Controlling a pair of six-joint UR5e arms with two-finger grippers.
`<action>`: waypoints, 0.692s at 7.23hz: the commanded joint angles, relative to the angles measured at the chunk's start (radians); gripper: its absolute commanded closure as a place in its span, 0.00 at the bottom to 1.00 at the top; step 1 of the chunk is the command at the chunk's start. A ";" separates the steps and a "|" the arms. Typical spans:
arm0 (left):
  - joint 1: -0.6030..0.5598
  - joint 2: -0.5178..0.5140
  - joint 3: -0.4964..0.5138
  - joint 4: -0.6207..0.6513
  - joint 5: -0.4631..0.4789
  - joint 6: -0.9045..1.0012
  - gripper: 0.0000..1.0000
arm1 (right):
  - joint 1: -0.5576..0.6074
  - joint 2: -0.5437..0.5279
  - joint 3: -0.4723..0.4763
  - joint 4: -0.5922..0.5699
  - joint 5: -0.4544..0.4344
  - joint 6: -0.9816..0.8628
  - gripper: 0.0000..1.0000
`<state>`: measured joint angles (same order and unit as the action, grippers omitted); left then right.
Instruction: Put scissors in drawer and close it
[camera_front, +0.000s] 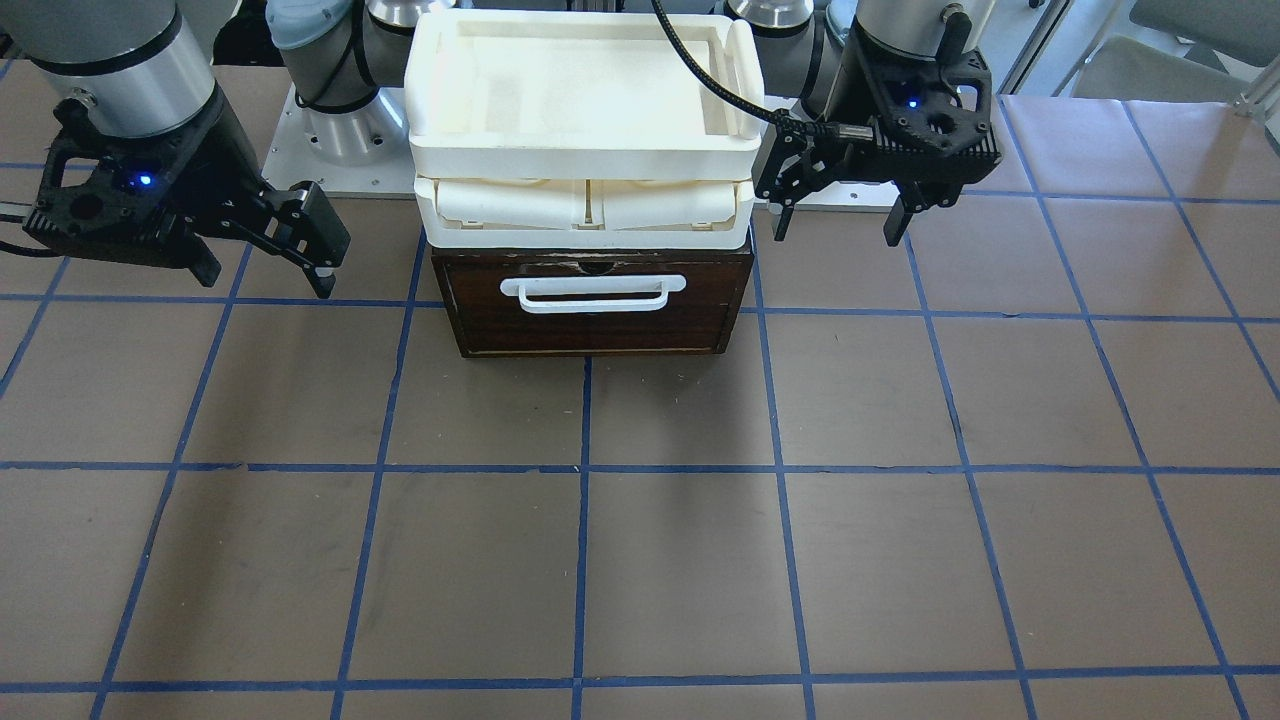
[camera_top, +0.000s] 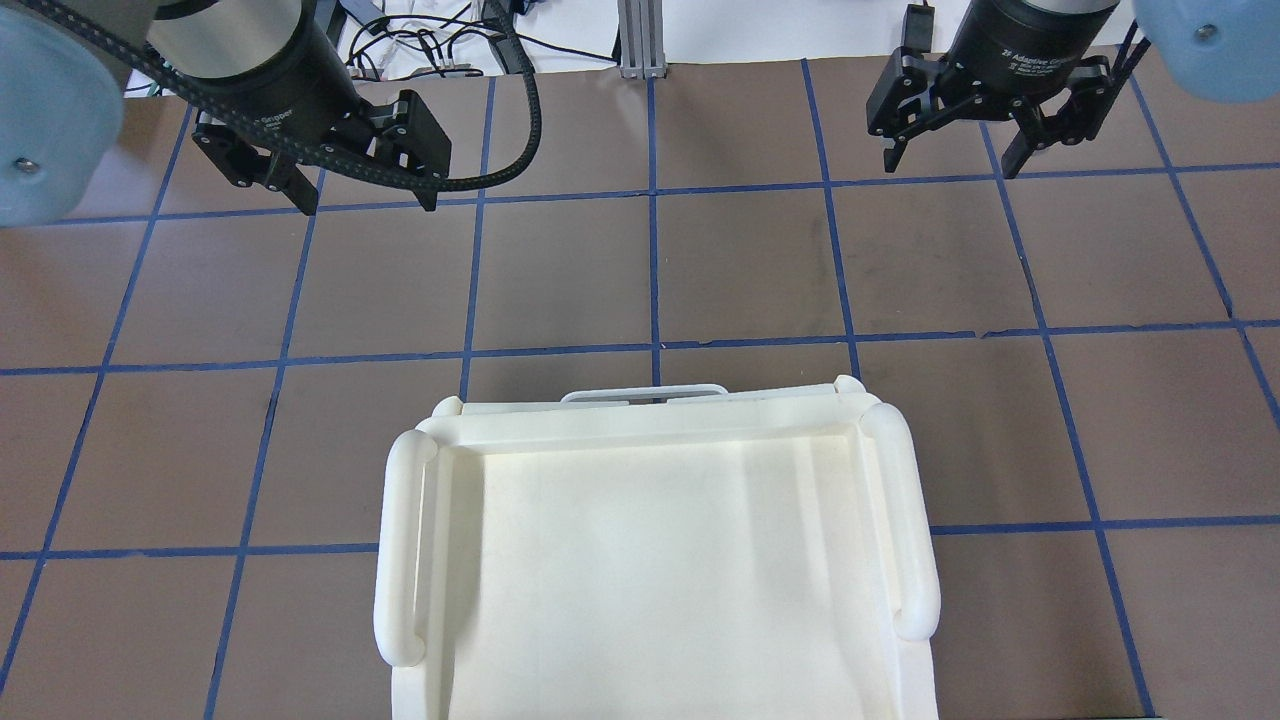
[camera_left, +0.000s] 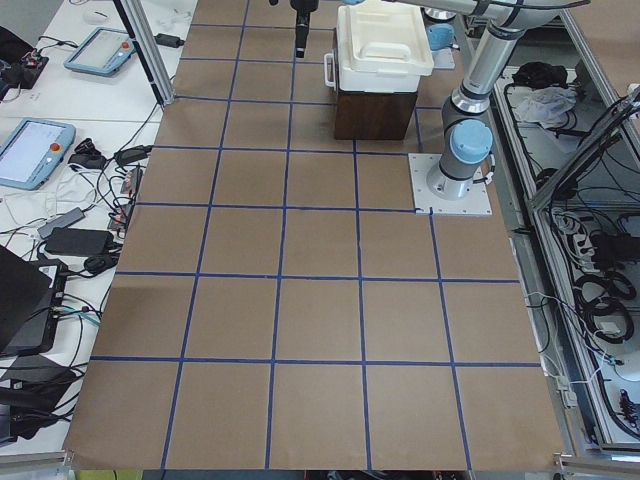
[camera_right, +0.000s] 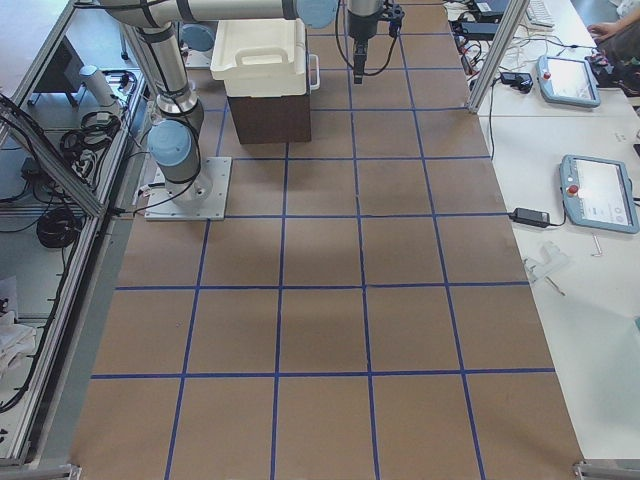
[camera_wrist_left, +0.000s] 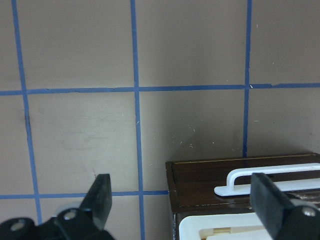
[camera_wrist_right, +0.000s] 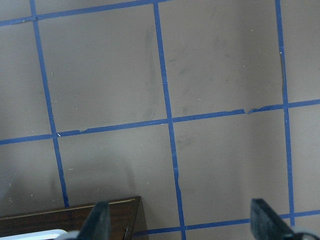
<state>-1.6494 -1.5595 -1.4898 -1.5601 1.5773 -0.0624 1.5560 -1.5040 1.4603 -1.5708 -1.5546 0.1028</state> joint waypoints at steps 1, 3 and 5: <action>0.003 0.006 -0.006 0.009 0.006 -0.002 0.00 | -0.001 0.001 0.000 0.000 0.001 0.000 0.00; 0.003 0.013 -0.009 0.008 0.004 -0.004 0.00 | 0.001 -0.001 0.000 0.000 0.002 0.002 0.00; 0.005 0.029 -0.012 -0.002 0.003 -0.004 0.00 | -0.001 -0.001 0.000 0.006 -0.001 0.002 0.00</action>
<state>-1.6450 -1.5362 -1.5000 -1.5579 1.5821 -0.0659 1.5567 -1.5047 1.4603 -1.5695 -1.5530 0.1043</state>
